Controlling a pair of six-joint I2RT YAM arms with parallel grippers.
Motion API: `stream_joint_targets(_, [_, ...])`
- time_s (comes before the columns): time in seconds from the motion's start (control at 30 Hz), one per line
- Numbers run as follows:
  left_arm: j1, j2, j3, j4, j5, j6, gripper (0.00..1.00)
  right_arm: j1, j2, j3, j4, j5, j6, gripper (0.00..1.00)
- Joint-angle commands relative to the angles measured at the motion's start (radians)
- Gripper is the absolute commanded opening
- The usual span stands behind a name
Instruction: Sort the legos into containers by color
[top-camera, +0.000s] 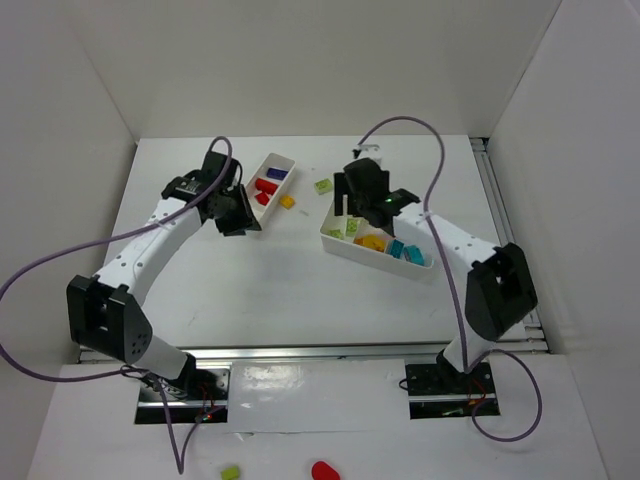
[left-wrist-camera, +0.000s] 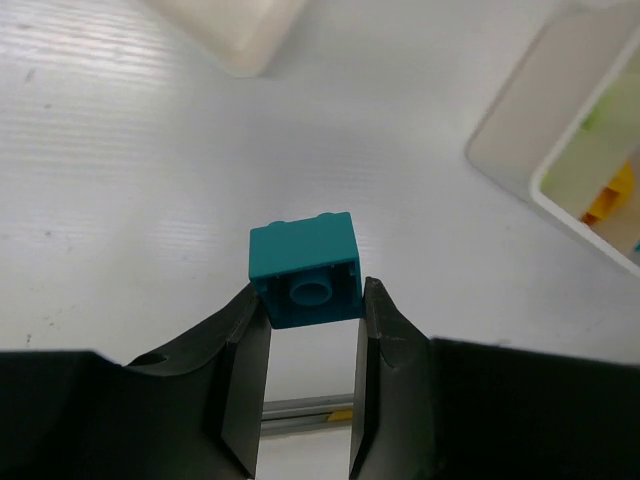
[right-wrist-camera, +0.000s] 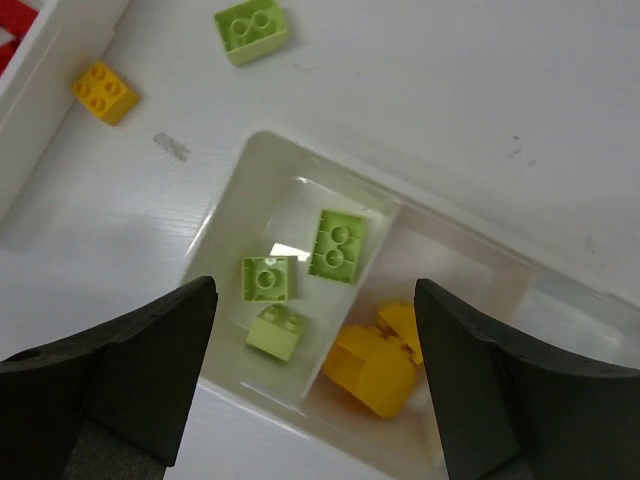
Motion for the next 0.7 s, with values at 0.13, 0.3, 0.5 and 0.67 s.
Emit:
stream_joint_targets(0.13, [-0.204,0.136,0.186,0.113,0.156,0.097,0.0,-0.301,-0.223,-0.008,-0.233,0.02,0.128,0.88])
stream_joint_targets(0.3, [-0.385,0.416,0.516,0.092,0.227,0.177,0.0,-0.451,-0.398,-0.052,-0.276,0.031,0.158,0.88])
stream_joint_targets(0.5, [-0.476,0.691,0.895,0.124,0.339,0.209,0.0,-0.532,-0.498,-0.098,-0.332,0.073,0.221,0.9])
stream_joint_targets(0.67, [-0.494,0.9,1.062,0.208,0.515,0.114,0.02,-0.566,-0.64,-0.173,-0.311,0.075,0.281,0.9])
